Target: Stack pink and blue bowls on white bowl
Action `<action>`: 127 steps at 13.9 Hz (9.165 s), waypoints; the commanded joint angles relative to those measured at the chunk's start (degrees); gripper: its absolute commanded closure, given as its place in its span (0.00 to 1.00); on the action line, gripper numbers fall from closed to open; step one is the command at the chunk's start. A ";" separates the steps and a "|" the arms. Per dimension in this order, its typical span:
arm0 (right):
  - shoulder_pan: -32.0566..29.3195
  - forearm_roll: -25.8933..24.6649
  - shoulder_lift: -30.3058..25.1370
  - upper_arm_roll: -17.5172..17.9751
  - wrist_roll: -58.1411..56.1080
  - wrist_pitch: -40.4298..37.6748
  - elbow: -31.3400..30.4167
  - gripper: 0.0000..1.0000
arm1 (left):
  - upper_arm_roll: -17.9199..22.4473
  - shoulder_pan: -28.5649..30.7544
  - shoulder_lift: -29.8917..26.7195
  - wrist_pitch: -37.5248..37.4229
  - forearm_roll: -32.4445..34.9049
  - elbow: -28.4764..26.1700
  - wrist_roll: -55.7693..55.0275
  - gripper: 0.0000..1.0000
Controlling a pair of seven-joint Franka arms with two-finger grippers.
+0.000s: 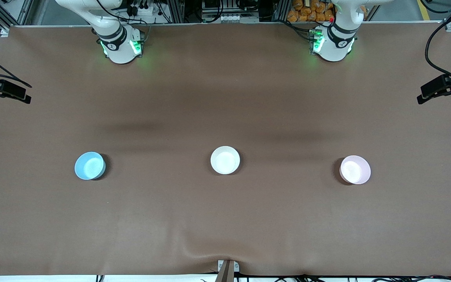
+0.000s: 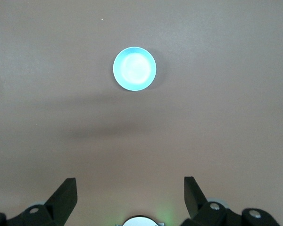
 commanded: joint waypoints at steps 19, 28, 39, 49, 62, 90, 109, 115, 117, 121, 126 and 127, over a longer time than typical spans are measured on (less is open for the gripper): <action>0.09 -0.17 2.32 0.27 0.93 1.13 -3.53 0.00 | 0.08 2.24 20.07 18.94 1.23 -0.38 3.33 0.00; 0.26 0.19 17.69 0.27 -0.04 13.69 -3.70 0.00 | -0.18 1.27 30.90 39.61 1.32 -6.70 3.42 0.00; -0.97 0.27 28.95 0.36 -7.32 36.71 -10.91 0.00 | -0.27 3.03 30.73 50.17 1.41 -18.84 10.71 0.44; -1.06 0.27 33.35 0.27 -13.48 42.08 -10.38 0.00 | -0.45 2.77 30.55 50.08 0.79 -19.28 10.10 1.00; -1.50 0.88 35.82 0.36 -14.54 44.38 -10.38 1.00 | -7.74 -5.03 28.27 35.94 -3.69 -5.84 -10.08 1.00; 6.24 5.80 22.72 2.47 -4.70 30.32 -8.36 1.00 | -7.92 -31.60 39.87 50.08 -9.14 0.23 -37.19 1.00; 28.56 13.63 19.21 2.65 41.09 28.82 -5.81 1.00 | -7.83 -31.43 39.26 52.72 -7.82 0.15 -39.65 0.00; 30.14 13.63 21.14 2.56 44.00 29.00 -3.09 1.00 | -5.98 -26.16 29.34 40.17 3.75 0.06 -36.93 0.00; 30.14 13.63 21.14 2.56 44.08 28.74 -2.91 1.00 | -6.07 -22.83 26.09 36.30 5.27 0.06 -32.82 0.00; 29.79 13.63 21.14 2.56 44.00 28.47 -2.91 1.00 | -6.25 -15.45 22.47 31.90 5.19 0.06 -22.45 0.00; 29.62 13.63 21.14 2.56 44.00 28.47 -2.82 1.00 | -6.86 -6.66 20.18 28.90 4.57 0.06 -8.39 0.00; 29.62 13.63 21.05 2.56 44.00 28.47 -2.82 1.00 | -7.73 -4.81 19.40 28.20 4.22 -0.03 -6.62 0.00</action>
